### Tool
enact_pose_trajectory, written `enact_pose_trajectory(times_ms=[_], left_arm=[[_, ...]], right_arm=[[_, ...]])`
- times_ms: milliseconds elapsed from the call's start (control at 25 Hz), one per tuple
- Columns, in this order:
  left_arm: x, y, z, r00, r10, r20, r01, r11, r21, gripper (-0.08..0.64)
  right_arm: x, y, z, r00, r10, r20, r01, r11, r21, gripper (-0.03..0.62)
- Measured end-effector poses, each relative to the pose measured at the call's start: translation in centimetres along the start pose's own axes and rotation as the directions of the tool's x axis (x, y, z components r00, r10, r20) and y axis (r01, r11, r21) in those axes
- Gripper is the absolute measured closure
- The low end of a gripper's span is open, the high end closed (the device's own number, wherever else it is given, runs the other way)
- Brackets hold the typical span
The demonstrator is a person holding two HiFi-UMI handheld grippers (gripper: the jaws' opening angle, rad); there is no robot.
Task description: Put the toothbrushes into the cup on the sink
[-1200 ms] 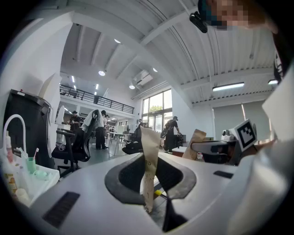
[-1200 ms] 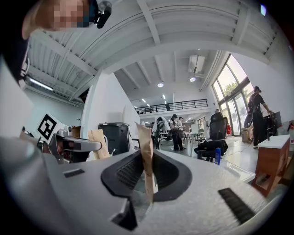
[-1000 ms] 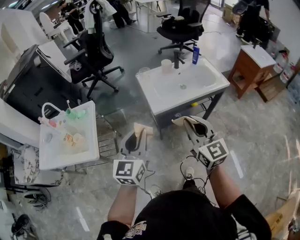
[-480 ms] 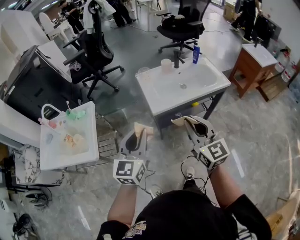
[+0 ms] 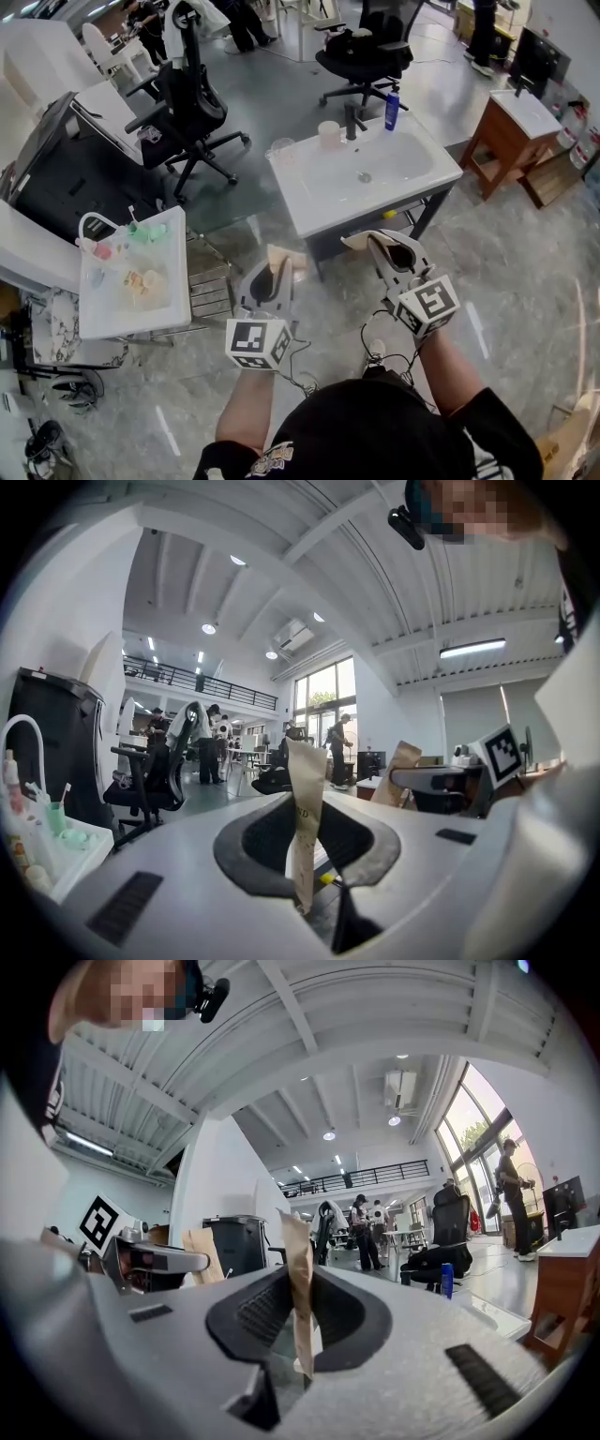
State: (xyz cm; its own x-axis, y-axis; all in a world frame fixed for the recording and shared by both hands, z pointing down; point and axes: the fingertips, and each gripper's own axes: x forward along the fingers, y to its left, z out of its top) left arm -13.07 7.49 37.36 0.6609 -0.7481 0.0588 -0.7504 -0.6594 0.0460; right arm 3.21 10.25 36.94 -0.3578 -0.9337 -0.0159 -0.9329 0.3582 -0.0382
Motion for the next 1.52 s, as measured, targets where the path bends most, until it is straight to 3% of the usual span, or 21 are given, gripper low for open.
enact_pose_trajectory(times_ms=[840, 1200, 1520], left_arm=[[10.4, -6.4, 0.7, 0.990, 0.140, 0.011, -0.140, 0.990, 0.013, 0.503], [12.0, -6.9, 0.9, 0.990, 0.140, 0.000, -0.140, 0.990, 0.021, 0.503], [13.2, -4.7, 0.9, 0.991, 0.136, 0.004, -0.136, 0.991, 0.017, 0.503]], right_arm=[[0.7, -12.4, -0.2, 0.989, 0.148, 0.000, -0.148, 0.989, 0.025, 0.532], [1.0, -14.3, 0.0, 0.990, 0.142, 0.004, -0.142, 0.989, 0.037, 0.532], [3.3, -14.5, 0.1, 0.991, 0.132, 0.006, -0.133, 0.991, 0.030, 0.532]])
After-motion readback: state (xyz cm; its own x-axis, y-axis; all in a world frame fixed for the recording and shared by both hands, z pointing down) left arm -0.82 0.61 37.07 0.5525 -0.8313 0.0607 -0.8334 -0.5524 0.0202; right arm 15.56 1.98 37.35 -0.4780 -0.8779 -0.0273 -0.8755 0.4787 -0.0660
